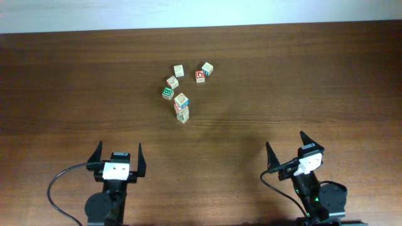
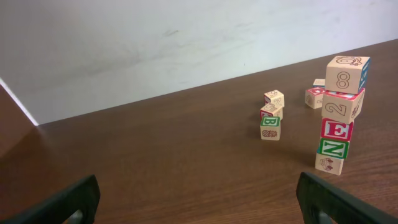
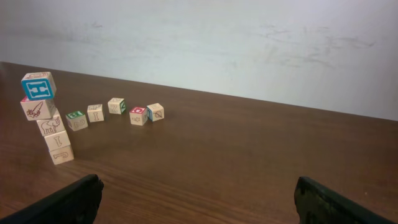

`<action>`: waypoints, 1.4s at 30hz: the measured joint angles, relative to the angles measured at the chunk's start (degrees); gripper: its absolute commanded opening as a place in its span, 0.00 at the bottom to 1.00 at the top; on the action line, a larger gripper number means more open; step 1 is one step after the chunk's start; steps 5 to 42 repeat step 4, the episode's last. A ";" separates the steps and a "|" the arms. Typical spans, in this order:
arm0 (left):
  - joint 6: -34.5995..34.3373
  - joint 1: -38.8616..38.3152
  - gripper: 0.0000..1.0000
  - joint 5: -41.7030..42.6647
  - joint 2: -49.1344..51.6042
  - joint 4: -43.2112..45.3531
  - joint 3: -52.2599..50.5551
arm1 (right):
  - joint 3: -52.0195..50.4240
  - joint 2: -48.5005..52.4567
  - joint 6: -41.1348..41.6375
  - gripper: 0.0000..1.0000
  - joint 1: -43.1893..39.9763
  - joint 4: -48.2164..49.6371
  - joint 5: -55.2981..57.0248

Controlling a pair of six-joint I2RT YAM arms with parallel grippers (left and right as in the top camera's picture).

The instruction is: Rotate 5 blocks

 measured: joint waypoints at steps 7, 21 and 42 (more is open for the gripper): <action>0.00 0.00 0.99 0.00 0.00 0.00 0.00 | 0.00 0.00 0.00 0.98 0.00 0.00 0.00; 0.00 0.00 0.99 0.00 0.00 0.00 0.00 | 0.00 0.00 0.00 0.98 0.00 0.00 0.00; 0.00 0.00 0.99 0.00 0.00 0.00 0.00 | 0.00 0.00 0.00 0.98 0.00 0.00 0.00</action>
